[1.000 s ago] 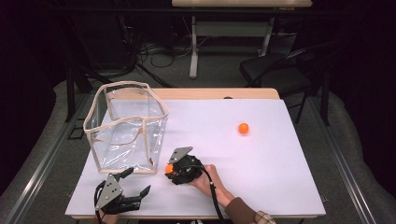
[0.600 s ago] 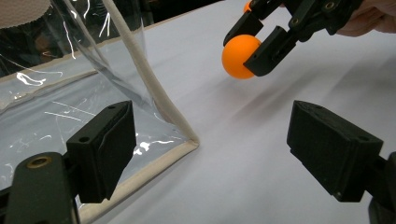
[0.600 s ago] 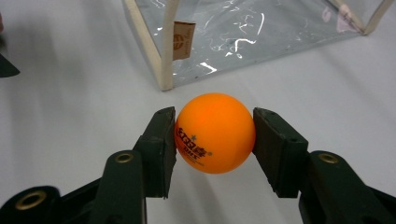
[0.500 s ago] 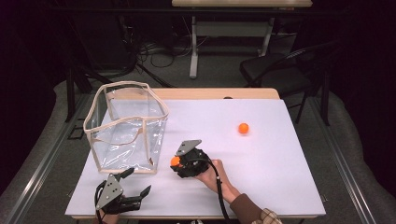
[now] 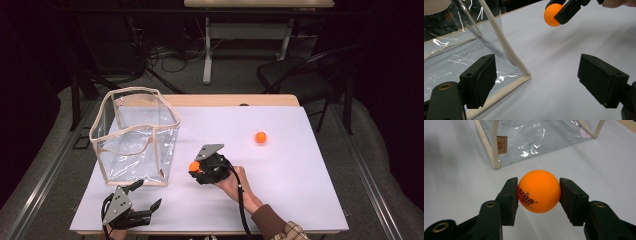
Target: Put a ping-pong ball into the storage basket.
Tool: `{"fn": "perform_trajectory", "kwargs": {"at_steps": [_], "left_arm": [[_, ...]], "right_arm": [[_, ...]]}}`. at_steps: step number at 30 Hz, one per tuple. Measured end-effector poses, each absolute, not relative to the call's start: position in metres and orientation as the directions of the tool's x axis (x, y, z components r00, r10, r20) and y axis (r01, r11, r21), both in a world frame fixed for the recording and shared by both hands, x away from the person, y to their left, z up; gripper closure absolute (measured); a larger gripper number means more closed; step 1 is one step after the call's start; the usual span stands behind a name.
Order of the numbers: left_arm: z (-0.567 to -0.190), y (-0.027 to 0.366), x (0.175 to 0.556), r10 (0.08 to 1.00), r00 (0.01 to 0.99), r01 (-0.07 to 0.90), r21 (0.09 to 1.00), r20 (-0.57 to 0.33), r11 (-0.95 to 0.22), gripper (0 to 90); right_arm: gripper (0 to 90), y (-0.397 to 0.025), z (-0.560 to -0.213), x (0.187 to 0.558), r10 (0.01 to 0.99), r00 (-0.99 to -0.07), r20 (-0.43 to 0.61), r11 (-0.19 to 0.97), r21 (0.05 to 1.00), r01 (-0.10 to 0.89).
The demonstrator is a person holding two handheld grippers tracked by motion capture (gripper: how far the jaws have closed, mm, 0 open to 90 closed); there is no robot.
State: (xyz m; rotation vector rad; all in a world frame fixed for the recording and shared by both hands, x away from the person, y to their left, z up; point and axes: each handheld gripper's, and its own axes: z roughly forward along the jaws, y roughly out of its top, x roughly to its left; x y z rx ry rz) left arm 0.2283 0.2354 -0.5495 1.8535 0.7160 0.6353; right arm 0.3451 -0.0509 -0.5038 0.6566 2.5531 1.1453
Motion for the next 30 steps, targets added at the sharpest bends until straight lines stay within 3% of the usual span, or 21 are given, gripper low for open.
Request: {"fn": "perform_trajectory", "kwargs": {"at_steps": [30], "left_arm": [[-0.549, 0.236, 0.228, 0.722, 0.684, 0.188, 0.931, 0.105, -0.314, 15.8]], "right_arm": [[50.7, -0.063, -0.478, 0.36, 0.539, -0.837, -0.094, 0.576, 0.767, 0.284]]}}
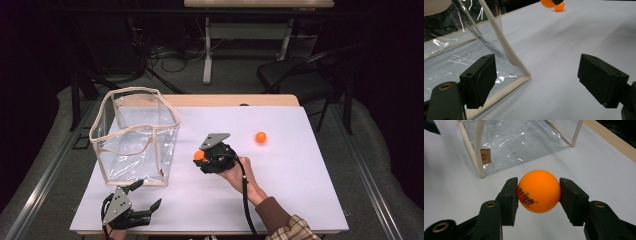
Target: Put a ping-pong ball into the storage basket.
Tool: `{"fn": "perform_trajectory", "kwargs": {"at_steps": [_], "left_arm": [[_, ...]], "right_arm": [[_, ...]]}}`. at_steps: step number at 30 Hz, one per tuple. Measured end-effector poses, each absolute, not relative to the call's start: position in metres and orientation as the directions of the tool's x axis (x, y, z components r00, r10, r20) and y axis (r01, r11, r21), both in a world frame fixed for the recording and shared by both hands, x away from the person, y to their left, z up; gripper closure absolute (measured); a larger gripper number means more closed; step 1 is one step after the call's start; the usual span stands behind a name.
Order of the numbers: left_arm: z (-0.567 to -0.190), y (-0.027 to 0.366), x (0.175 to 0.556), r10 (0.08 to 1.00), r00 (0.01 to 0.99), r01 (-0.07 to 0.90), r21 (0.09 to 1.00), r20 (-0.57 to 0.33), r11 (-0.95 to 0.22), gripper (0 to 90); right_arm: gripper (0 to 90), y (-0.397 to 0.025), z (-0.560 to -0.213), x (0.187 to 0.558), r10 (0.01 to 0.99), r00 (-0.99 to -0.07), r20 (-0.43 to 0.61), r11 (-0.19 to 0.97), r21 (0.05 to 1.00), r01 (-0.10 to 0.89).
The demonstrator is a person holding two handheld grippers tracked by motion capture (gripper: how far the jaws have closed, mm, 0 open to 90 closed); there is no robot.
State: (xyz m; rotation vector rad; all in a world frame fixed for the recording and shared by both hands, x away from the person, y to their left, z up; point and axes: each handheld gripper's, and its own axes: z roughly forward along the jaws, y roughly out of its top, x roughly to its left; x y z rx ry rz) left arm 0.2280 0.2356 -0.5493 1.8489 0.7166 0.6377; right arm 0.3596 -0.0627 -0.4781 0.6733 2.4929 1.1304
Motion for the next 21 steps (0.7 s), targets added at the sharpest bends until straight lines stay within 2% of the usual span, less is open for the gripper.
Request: {"fn": "perform_trajectory", "kwargs": {"at_steps": [21], "left_arm": [[-0.549, 0.236, 0.228, 0.719, 0.687, 0.184, 0.931, 0.107, -0.314, 15.8]], "right_arm": [[50.7, -0.064, -0.465, 0.367, 0.554, -0.826, -0.108, 0.574, 0.768, 0.285]]}}
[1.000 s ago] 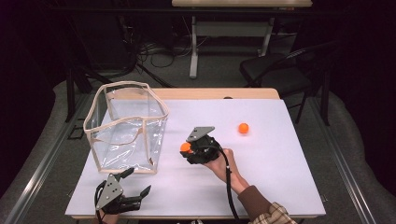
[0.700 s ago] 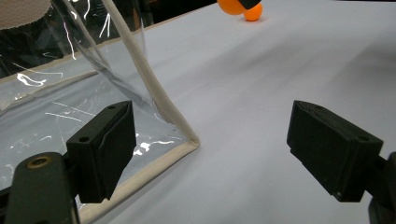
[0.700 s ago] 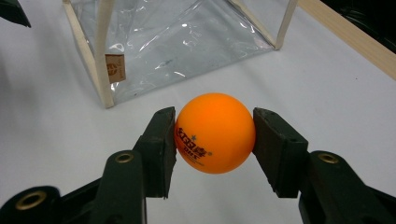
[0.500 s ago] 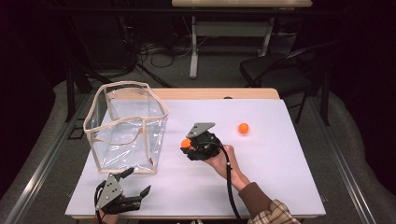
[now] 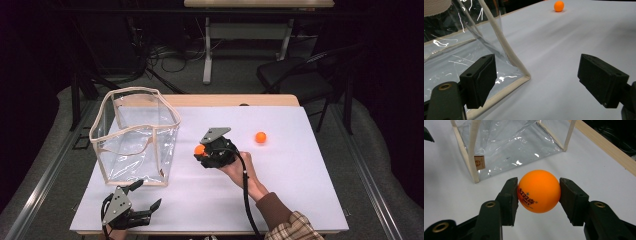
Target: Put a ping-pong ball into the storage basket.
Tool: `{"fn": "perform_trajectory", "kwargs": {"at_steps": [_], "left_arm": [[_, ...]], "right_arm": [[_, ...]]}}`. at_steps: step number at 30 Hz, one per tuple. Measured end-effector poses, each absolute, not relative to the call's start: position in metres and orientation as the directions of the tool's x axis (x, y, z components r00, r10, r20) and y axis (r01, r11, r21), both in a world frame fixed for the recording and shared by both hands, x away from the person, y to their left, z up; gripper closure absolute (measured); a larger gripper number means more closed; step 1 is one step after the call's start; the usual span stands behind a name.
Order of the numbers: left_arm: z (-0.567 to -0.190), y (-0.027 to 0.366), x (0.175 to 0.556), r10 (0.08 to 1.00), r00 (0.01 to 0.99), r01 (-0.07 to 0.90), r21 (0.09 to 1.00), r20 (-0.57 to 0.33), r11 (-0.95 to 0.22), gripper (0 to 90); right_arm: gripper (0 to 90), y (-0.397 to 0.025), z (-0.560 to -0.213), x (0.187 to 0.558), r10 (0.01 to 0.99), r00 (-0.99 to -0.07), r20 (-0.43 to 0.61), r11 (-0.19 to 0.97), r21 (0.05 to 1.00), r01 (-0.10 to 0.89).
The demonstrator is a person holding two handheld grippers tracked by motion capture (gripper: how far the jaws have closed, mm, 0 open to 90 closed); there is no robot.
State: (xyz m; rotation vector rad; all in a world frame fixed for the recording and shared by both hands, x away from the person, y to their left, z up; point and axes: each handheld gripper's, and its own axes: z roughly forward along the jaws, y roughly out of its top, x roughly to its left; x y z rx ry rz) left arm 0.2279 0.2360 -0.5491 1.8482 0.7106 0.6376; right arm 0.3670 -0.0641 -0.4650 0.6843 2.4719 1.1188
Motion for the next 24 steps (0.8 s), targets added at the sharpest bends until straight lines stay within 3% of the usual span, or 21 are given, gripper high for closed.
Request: {"fn": "perform_trajectory", "kwargs": {"at_steps": [24], "left_arm": [[-0.549, 0.236, 0.228, 0.719, 0.687, 0.185, 0.932, 0.104, -0.312, 15.8]], "right_arm": [[50.7, -0.062, -0.453, 0.379, 0.562, -0.819, -0.114, 0.574, 0.767, 0.287]]}}
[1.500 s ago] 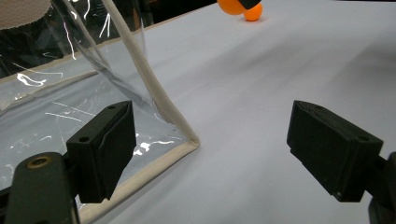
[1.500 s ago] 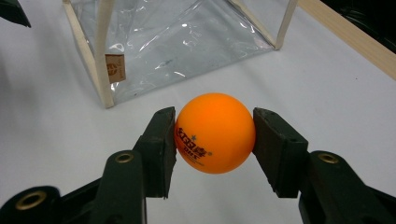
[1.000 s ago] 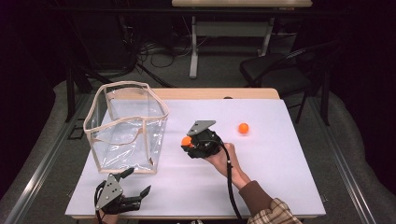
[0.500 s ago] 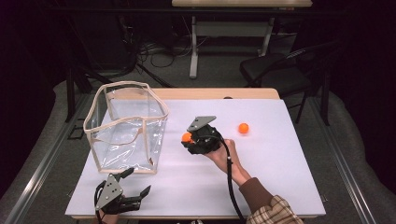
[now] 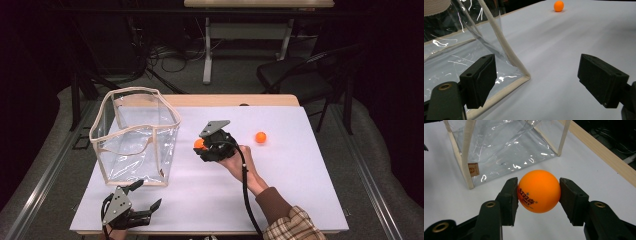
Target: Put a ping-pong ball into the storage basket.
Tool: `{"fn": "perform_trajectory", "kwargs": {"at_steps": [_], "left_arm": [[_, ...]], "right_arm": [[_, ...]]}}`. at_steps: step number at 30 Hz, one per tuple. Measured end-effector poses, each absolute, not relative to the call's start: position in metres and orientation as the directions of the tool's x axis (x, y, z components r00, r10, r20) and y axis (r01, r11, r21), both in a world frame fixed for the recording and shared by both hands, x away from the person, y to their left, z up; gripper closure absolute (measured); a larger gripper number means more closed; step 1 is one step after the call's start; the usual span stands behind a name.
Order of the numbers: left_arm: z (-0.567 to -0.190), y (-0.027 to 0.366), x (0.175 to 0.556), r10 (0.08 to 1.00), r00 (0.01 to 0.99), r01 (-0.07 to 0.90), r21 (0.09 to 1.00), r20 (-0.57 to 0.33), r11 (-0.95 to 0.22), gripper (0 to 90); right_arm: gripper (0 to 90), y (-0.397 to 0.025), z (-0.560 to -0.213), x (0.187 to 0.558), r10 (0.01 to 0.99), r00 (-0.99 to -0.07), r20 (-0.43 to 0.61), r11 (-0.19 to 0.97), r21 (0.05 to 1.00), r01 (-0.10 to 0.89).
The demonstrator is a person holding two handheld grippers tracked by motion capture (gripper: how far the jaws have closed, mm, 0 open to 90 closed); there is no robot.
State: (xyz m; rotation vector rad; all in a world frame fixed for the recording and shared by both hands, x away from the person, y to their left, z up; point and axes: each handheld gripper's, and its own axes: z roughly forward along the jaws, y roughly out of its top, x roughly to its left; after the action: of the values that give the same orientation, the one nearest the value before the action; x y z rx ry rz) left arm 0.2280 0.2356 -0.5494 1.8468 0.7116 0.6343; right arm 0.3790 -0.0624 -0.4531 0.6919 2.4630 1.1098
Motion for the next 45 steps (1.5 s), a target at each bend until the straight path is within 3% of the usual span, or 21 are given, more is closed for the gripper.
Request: {"fn": "perform_trajectory", "kwargs": {"at_steps": [45], "left_arm": [[-0.549, 0.236, 0.228, 0.716, 0.69, 0.183, 0.932, 0.105, -0.312, 15.8]], "right_arm": [[50.7, -0.041, -0.414, 0.391, 0.541, -0.827, -0.154, 0.585, 0.775, 0.238]]}}
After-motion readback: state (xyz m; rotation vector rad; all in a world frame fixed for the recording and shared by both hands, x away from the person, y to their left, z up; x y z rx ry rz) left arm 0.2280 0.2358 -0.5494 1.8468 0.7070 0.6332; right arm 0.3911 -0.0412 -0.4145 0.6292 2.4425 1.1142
